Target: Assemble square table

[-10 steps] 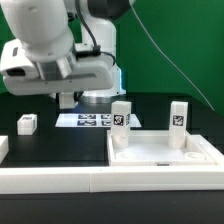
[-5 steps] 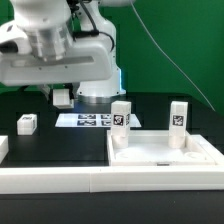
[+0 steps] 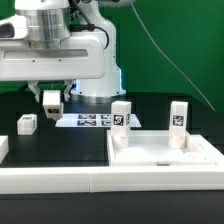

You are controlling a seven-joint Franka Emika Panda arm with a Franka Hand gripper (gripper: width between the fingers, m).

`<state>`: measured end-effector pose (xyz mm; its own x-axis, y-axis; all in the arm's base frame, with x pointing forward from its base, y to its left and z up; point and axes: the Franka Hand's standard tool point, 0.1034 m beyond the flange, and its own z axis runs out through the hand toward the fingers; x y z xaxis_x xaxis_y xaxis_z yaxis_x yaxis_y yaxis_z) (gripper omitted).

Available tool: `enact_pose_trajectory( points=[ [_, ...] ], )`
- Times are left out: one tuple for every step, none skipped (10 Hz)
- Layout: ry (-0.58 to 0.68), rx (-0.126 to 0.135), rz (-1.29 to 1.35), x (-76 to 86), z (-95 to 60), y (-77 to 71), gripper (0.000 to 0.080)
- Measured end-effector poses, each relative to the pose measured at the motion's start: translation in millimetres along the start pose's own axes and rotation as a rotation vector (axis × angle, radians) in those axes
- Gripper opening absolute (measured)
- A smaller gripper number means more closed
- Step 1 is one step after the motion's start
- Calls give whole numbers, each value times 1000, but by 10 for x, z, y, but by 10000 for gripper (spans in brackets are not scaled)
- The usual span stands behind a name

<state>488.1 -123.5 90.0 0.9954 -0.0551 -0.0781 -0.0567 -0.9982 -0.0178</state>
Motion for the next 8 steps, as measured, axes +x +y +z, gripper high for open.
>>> enact_pose_trajectory(
  points=[
    [57,-16,-9,90,-34,-65,290],
    [92,-23,-23,180,-65,-134,290],
    [149,-33,-7,284,-109,-192,290],
    [180,-36,-4,361,-152,-298,290],
    [231,-52,-22,428,-204,-329,290],
    [277,-87,-69,390,-196,-215,290],
    [345,-121,-62,383,-200,-152,290],
    [332,-117,-64,357,-172,-176,290]
  ],
)
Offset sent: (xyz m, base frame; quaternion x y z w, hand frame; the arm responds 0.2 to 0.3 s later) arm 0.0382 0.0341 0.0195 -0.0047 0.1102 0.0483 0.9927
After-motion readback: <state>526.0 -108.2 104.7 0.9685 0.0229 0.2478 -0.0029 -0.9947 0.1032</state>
